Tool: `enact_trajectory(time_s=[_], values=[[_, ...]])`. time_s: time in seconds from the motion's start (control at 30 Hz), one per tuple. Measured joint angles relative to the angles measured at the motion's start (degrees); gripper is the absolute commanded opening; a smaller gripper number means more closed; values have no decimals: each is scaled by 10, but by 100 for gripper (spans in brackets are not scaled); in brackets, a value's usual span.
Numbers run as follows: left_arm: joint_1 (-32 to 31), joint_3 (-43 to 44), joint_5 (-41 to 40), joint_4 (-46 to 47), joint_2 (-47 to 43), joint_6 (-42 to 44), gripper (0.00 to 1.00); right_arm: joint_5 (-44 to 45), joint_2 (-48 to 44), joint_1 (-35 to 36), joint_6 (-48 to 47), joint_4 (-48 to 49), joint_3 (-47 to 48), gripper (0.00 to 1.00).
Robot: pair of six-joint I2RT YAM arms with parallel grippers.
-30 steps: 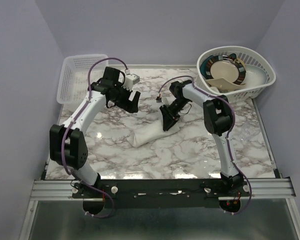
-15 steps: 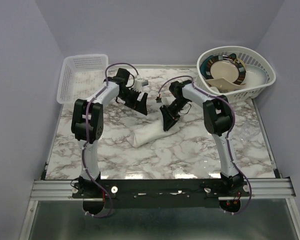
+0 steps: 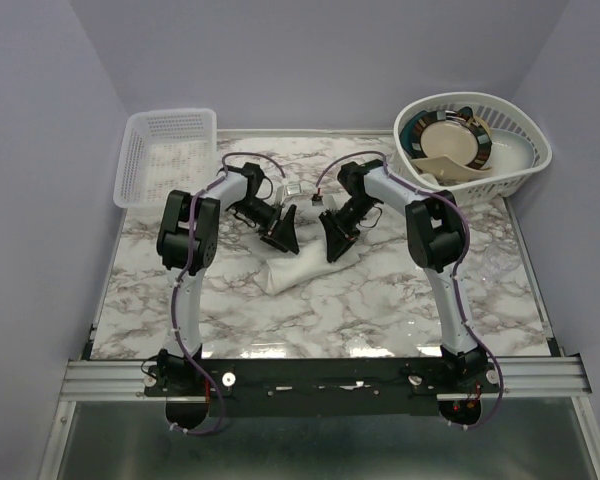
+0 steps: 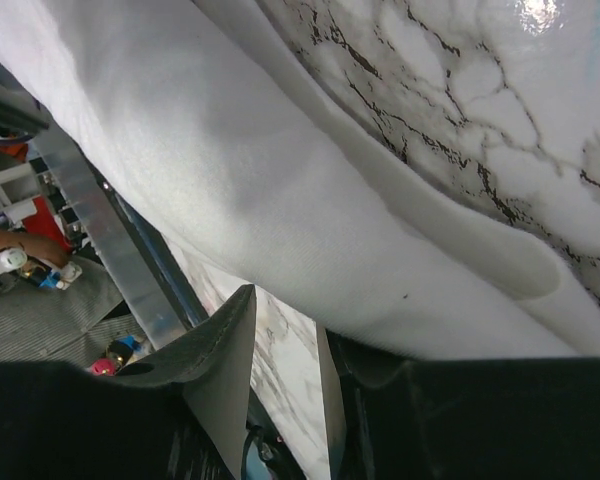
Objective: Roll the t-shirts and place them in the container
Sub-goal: Pick up the T-shirt from the center of the board.
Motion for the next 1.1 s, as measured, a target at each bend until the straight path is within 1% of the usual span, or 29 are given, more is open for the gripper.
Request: enact_trajectory(time_s=[0.17, 0.47, 0.57, 0.6, 0.67, 0.7, 0.77, 0.8, 0.9, 0.93, 1.0, 1.03, 1.07, 1.1], values=[[-21, 0, 49, -50, 26, 21, 98, 3, 0, 3, -3, 0, 0, 39], [-28, 0, 87, -58, 50, -11, 98, 8, 0, 6, -10, -2, 2, 39], [-37, 0, 87, -47, 51, -42, 92, 8, 0, 7, -12, -3, 2, 39], [-41, -1, 84, -39, 51, -64, 82, 8, 0, 7, -13, -3, 2, 39], [-45, -3, 79, -22, 51, -92, 72, 8, 0, 7, -14, -3, 2, 40], [-47, -5, 70, -9, 51, -110, 61, 11, 0, 7, -9, -4, 2, 40], [-48, -7, 60, 10, 52, -130, 44, 10, 0, 6, -4, -5, 2, 40], [-49, -7, 53, 17, 53, -130, 25, 13, 0, 6, 1, -7, 2, 40], [-48, -9, 48, 34, 62, -157, 0, 16, 0, 6, -3, -7, 2, 43], [-48, -9, 51, 34, 63, -157, 0, 17, 0, 8, -6, -7, 2, 45], [-48, -9, 54, 34, 64, -167, 0, 21, -1, 10, -10, -10, 4, 47], [-48, -9, 54, 35, 64, -170, 0, 23, -1, 11, -12, -13, 6, 52], [-48, -10, 56, 39, 63, -173, 0, 33, -5, 11, -22, -21, 13, 99], [-49, -11, 56, 43, 63, -175, 0, 43, -7, 11, -29, -24, 17, 100]])
